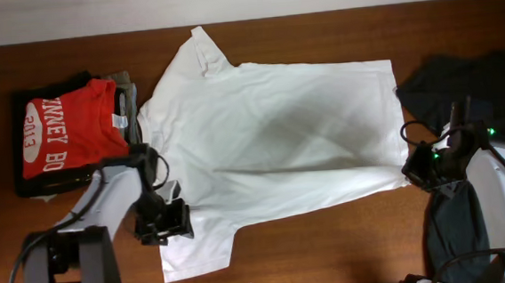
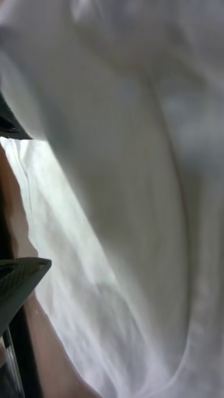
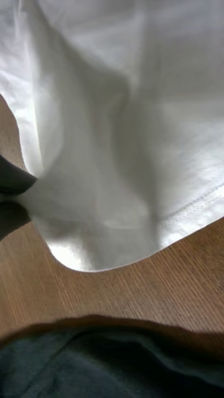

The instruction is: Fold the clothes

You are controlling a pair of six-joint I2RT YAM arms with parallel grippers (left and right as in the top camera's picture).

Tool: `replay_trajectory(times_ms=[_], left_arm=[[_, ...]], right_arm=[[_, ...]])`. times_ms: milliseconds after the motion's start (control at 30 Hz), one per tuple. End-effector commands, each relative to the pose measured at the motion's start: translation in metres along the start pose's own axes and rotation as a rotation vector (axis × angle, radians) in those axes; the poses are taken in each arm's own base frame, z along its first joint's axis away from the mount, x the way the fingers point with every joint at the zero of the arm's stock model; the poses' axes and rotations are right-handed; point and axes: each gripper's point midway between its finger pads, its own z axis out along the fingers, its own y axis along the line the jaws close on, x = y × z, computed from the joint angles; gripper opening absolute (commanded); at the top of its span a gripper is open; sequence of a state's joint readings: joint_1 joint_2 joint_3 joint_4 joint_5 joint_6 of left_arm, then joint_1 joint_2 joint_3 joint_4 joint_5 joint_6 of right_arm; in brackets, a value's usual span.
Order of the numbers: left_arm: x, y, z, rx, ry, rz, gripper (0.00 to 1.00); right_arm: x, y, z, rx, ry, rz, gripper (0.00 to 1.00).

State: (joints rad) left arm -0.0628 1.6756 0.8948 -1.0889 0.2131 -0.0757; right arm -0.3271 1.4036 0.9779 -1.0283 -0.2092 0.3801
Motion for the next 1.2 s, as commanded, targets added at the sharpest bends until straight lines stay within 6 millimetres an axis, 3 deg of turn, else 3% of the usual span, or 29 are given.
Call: replay_trajectory(times_ms=[0,67,133,200,300,400,433,533,600,633,667,733,800,900,967,1033,1100,1167], left_arm=[[0.012,-0.001,0.010,-0.097,0.034,0.006,0.60],[0.021,-0.001,0.010,-0.144,0.063,-0.036,0.62],[0.012,0.007,0.009,-0.201,0.013,-0.116,0.62],[0.012,-0.011,0.013,-0.132,0.018,-0.109,0.66],[-0.013,0.004,0.008,-0.135,-0.085,-0.197,0.67],[-0.025,0.039,0.000,-0.193,-0.141,-0.293,0.67],[-0.031,0.037,0.000,-0.188,-0.168,-0.286,0.67],[-0.038,0.023,0.005,-0.174,-0.198,-0.230,0.50],[-0.035,0.018,0.018,-0.178,-0.200,-0.206,0.25],[-0.032,0.016,0.020,-0.166,-0.192,-0.216,0.08],[-0.030,0.012,0.020,-0.145,-0.179,-0.217,0.03],[-0.022,0.009,0.010,-0.142,-0.134,-0.221,0.00],[-0.018,0.011,-0.024,-0.145,-0.133,-0.187,0.00],[-0.015,0.019,-0.059,-0.180,-0.215,-0.182,0.00],[-0.014,0.019,-0.071,-0.179,-0.278,-0.176,0.00],[-0.014,0.018,-0.073,-0.178,-0.285,-0.175,0.01],[-0.025,0.017,-0.076,-0.168,-0.330,-0.170,0.01],[-0.042,0.013,-0.082,-0.152,-0.406,-0.161,0.01]], right_arm=[[-0.004,0.000,-0.004,0.011,-0.022,-0.018,0.04],[-0.004,0.000,-0.004,0.011,-0.022,-0.018,0.04],[-0.004,0.001,-0.004,0.010,-0.024,-0.018,0.04],[-0.004,0.001,-0.004,0.010,-0.025,-0.019,0.04],[-0.003,0.000,-0.004,0.012,-0.021,-0.019,0.04],[-0.003,0.000,-0.004,0.012,-0.019,-0.036,0.04],[-0.003,0.000,-0.004,0.012,-0.019,-0.036,0.04],[-0.003,0.000,-0.004,0.012,-0.019,-0.036,0.04],[-0.003,0.000,-0.004,0.012,-0.018,-0.037,0.04],[-0.003,0.000,-0.004,0.012,-0.018,-0.037,0.04],[-0.003,0.000,-0.004,0.013,-0.018,-0.044,0.04],[0.001,-0.002,-0.004,0.020,-0.001,-0.061,0.04],[0.009,-0.005,-0.004,0.031,0.032,-0.060,0.04],[0.040,-0.016,-0.007,0.076,0.155,-0.034,0.04],[0.051,-0.019,-0.007,0.082,0.198,-0.024,0.04],[0.076,-0.017,-0.007,0.047,0.303,-0.011,0.04],[0.067,-0.009,-0.003,0.004,0.269,-0.021,0.04],[0.046,0.012,0.001,-0.105,0.188,-0.045,0.04]])
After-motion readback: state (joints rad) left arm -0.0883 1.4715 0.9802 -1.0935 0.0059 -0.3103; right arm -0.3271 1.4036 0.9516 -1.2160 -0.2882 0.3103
